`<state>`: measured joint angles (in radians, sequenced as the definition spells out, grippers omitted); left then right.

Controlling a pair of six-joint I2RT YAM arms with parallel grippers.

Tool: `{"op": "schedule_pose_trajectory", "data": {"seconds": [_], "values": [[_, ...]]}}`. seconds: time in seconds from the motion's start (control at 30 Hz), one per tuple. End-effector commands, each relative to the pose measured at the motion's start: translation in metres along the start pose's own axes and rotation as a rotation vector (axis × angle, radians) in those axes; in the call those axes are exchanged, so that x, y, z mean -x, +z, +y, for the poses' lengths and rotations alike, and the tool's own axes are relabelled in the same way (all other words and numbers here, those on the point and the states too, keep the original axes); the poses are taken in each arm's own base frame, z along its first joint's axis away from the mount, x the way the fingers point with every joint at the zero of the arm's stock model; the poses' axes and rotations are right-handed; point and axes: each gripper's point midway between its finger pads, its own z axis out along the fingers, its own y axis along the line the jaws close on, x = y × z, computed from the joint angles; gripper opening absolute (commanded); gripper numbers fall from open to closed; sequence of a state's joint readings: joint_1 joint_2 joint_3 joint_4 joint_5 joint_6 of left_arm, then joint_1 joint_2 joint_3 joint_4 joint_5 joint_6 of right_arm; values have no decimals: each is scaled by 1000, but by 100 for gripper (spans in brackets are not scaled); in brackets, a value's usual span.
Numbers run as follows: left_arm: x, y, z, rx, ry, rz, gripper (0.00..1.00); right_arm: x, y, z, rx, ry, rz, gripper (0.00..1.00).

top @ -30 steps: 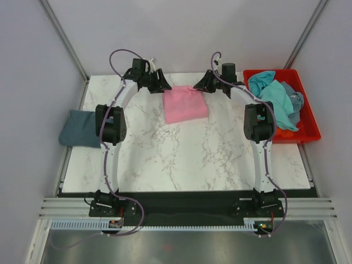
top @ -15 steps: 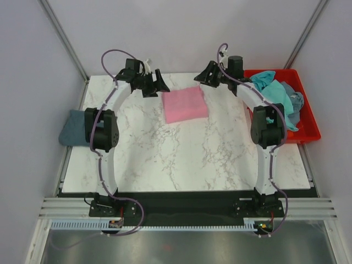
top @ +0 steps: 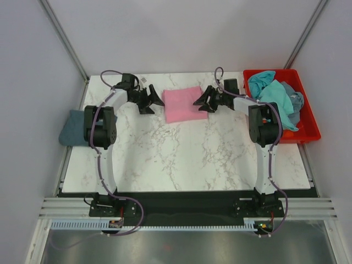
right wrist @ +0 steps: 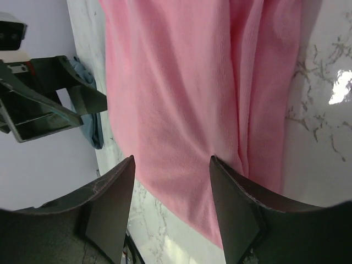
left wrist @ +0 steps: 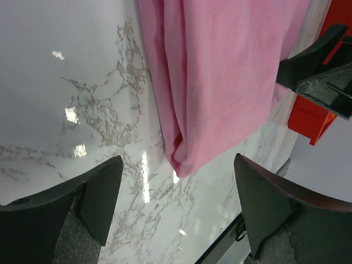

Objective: Fold and stack the t-shirts
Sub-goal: Neatly place the folded tshirt to the corner

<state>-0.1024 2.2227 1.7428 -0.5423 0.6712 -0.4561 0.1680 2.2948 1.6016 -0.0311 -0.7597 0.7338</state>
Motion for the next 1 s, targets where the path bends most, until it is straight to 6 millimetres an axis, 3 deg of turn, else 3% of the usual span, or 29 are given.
{"op": "schedule_pose_trajectory", "data": {"seconds": [0.0,0.3,0.37,0.5,0.67,0.77,0.8,0.9,0.97], "values": [[6,17,-4,-65,-38,13,89,11,7,5,24,-36,-13,65],[16,54,9,-102,-70,27,84,-1,14,-19,-19,-14,14,65],[16,60,4,-114,-62,28,83,-2,14,-21,-24,-11,17,65],[4,80,1,-136,-78,66,73,-4,15,-24,-32,-11,21,66],[-13,98,-8,-153,-92,108,70,-1,14,-23,-33,-12,15,66],[-14,100,-11,-151,-88,105,52,-1,14,-22,-31,-15,14,66],[-12,99,-11,-145,-87,100,37,-2,13,-22,-32,-12,16,66],[-10,94,-8,-106,-78,84,7,-3,13,-22,-32,-9,17,66],[-7,87,-12,-103,-41,72,2,0,10,-18,-24,-21,10,66]]}}
